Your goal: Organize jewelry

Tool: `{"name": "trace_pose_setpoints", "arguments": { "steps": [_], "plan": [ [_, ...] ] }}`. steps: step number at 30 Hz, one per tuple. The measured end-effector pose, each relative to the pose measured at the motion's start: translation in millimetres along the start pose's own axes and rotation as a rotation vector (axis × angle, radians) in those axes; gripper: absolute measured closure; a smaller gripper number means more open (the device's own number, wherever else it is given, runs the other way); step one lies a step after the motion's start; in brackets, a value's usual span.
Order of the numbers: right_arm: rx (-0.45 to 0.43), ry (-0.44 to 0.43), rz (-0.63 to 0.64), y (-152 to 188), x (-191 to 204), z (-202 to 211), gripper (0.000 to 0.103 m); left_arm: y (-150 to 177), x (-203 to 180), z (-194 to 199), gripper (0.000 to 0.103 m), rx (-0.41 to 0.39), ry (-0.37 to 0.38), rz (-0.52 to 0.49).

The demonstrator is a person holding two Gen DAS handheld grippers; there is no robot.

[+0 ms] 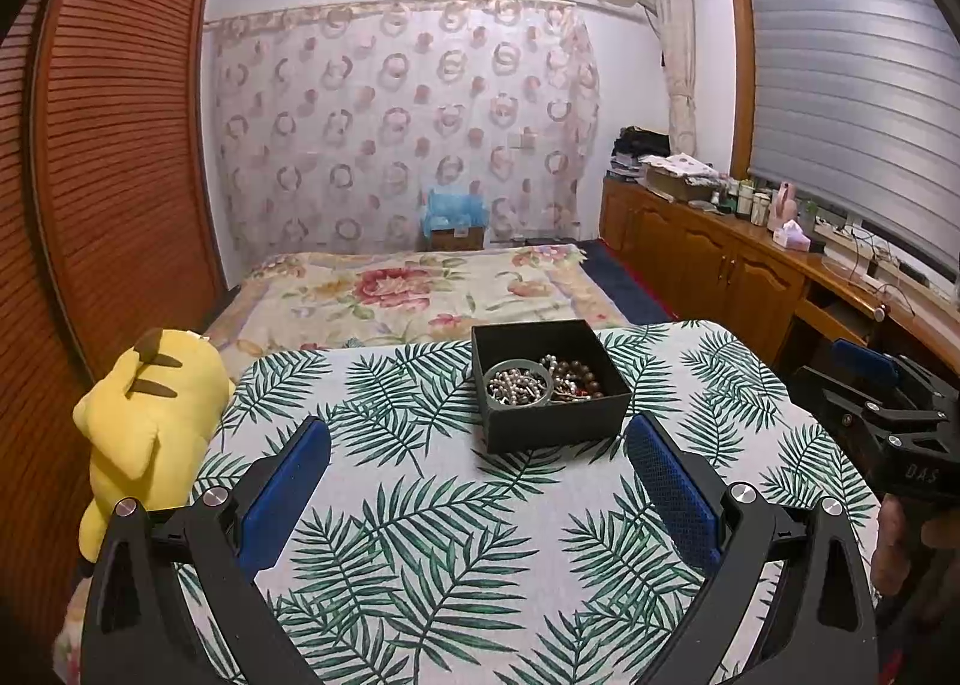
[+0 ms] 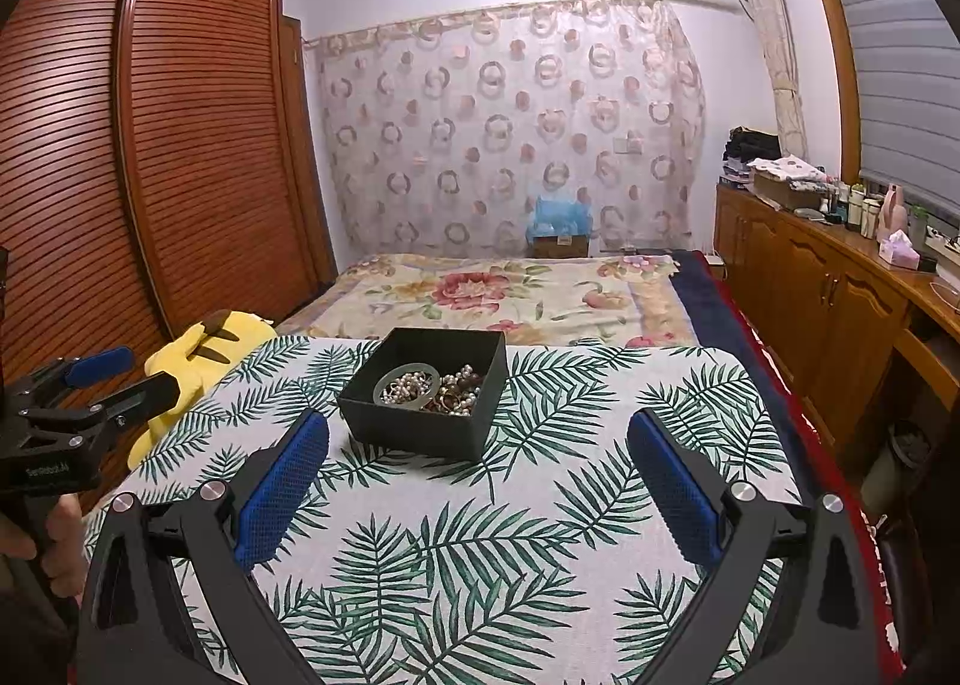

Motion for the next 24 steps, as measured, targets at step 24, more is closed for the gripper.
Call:
{"name": "trace_pose_setpoints", "arguments": {
  "steps": [24],
  "plan": [
    [-0.002,0.000,0.000,1.3,0.2,0.1,0.002,-0.6,2.4,1.1,0.008,0.003,-0.003,0.000]
  ]
}}
Point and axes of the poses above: each gripper's, at about its wrist camera, not at the fingertips, and z roughly against the way its jaws point, x to its left, y to its underside, the point moved 8 cm from there along -z, roughly the way its jaws point, and after that the axes turned 10 degrees about -x, right-handed, at the moved point
